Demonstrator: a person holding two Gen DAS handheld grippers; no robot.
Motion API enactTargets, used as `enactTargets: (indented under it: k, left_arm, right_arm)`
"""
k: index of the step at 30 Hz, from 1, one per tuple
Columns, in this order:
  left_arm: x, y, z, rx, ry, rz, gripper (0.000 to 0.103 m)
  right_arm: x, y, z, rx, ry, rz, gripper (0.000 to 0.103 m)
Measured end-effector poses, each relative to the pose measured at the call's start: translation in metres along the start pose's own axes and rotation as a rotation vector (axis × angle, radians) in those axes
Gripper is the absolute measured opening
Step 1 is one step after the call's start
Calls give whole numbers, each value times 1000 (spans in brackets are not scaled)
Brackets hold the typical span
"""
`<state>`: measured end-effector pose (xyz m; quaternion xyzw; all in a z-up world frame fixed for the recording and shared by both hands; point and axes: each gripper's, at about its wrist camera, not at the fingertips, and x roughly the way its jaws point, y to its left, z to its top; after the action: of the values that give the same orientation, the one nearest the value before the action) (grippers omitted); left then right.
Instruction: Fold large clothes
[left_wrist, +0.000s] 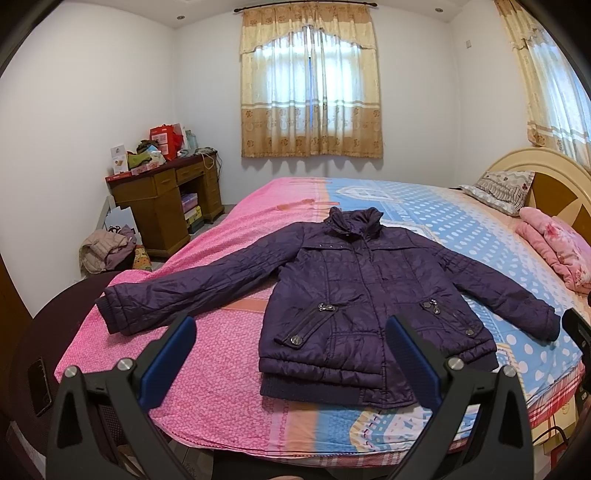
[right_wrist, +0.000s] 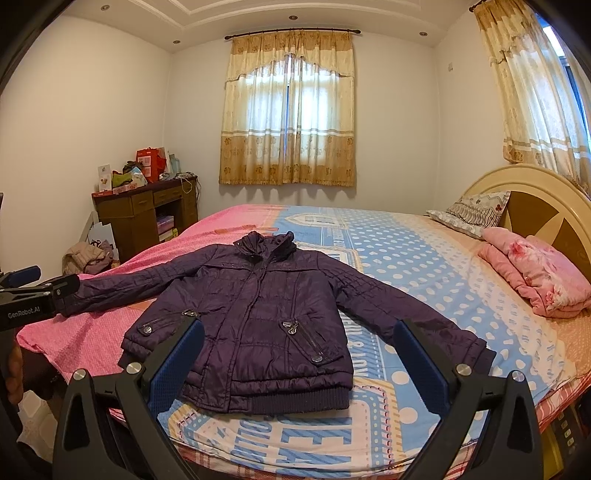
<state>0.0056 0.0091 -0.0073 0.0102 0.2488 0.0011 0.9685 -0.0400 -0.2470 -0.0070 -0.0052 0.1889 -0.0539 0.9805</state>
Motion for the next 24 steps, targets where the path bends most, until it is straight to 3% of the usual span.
enactTargets:
  k: [24]
  left_arm:
    - [3,4,-2,-12,-1,6,103]
  right_arm:
    - [7,-4,-6,4,18,-1,102]
